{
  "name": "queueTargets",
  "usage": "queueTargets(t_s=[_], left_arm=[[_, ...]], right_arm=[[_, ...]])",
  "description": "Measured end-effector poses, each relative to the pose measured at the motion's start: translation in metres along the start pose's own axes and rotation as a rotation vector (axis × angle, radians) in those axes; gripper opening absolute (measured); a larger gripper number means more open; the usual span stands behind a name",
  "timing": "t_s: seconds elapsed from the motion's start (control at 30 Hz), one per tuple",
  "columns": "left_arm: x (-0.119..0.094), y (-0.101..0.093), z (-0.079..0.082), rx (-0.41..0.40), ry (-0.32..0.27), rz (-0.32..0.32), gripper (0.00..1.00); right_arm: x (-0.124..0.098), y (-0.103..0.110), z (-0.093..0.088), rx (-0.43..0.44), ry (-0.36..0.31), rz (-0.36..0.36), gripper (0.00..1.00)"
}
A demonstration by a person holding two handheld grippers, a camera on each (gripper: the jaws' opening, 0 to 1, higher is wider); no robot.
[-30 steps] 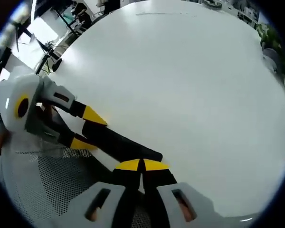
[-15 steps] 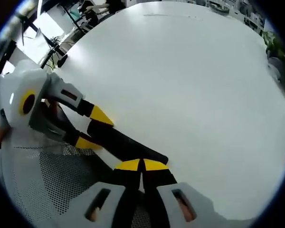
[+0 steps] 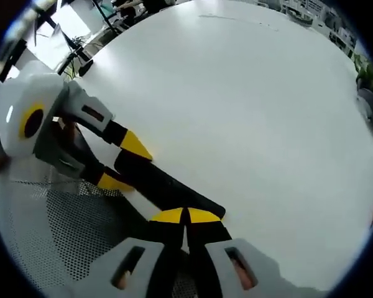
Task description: Press the specified remote control buttons in sequence, fully releasing each button before pressing the next.
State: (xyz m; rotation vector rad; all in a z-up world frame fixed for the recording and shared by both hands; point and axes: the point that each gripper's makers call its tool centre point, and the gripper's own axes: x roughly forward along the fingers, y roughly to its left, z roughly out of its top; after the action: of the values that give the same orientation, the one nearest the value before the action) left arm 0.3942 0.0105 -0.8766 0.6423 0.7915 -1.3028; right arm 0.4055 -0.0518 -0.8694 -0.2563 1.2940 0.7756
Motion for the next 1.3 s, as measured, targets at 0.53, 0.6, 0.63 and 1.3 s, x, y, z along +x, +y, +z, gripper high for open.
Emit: queueTargets(t_s=[0.53, 0.6, 0.63, 1.3], left_arm=[[0.0006, 0.0007, 0.0003, -0.018, -0.013, 0.004, 0.25], [0.0007, 0.0005, 0.0004, -0.016, -0.008, 0.0, 0.25], [0.0006, 0.0004, 0.0006, -0.013, -0.004, -0.002, 0.25], [0.0004, -0.0005, 0.0006, 0.005, 0.007, 0.005, 0.25]], right_arm=[[0.003, -0.0004, 0.0009, -0.015, 0.045, -0.048, 0.0], [0.0033, 0.0003, 0.0007, -0.033, 0.053, -0.064, 0.0], [0.0033, 0.0004, 0.0007, -0.036, 0.053, -0.066, 0.0], [-0.0006, -0.0007, -0.0012, 0.081, -0.009, 0.019, 0.0]])
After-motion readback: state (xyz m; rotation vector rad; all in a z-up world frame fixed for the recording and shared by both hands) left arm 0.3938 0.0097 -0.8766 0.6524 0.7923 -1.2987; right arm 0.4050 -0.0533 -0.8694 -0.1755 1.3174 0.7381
